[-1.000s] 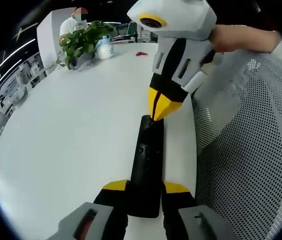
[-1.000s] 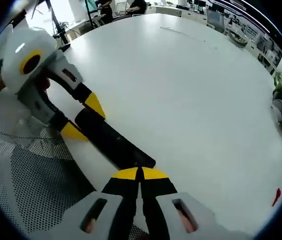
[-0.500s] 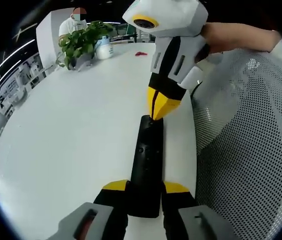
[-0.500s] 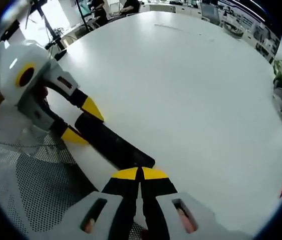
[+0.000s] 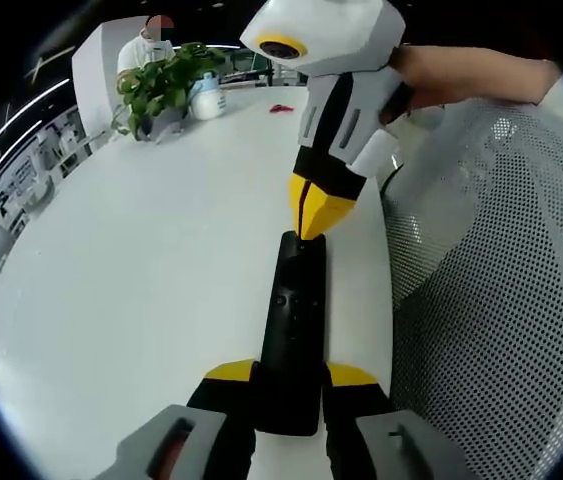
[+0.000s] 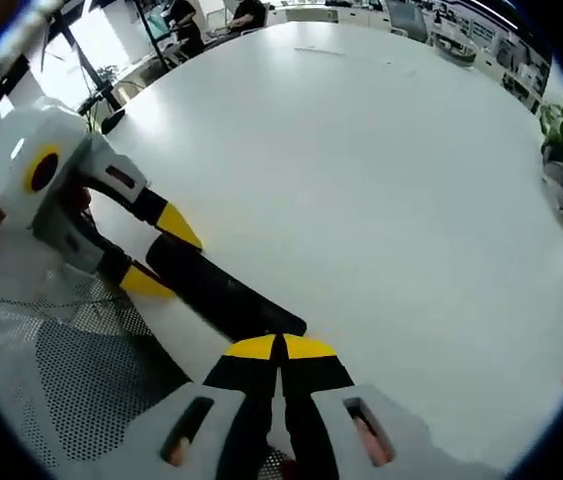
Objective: Press the specified remote control buttons in sequence, fully releasing each button before pressing the next.
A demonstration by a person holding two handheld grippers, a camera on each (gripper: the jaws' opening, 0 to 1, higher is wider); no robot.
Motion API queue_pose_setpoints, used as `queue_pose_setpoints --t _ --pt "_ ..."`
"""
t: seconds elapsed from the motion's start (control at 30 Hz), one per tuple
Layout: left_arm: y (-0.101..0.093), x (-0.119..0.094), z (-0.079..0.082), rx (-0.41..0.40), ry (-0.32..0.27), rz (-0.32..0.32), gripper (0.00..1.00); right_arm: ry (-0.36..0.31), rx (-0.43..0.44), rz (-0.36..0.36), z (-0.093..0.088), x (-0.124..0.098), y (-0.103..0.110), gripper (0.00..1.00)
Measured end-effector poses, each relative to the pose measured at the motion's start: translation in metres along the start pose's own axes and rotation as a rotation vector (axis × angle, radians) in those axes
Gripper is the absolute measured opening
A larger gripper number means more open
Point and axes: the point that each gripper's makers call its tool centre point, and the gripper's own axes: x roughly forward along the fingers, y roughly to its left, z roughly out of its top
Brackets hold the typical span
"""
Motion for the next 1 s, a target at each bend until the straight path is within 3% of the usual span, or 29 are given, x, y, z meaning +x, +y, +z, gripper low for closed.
queue_pose_setpoints --t 0.2,0.47,1.0 --pt "-0.0002 -0.0002 0.0001 -0.001 0.0 0.0 0.25 0.002 -0.013 -0.009 -0.0002 0.0004 0.0 0.0" --pt "-0.0001 -0.0002 0.0005 -0.001 -0.002 0.0 0.25 0.007 -0.105 -0.052 0.0002 0.0018 0.0006 0.0" --pt "0.0005 -0.0003 0.0014 -0.009 -0.039 0.006 0.25 0.011 -0.015 -0.008 0.0001 0.0006 -0.0001 0.0"
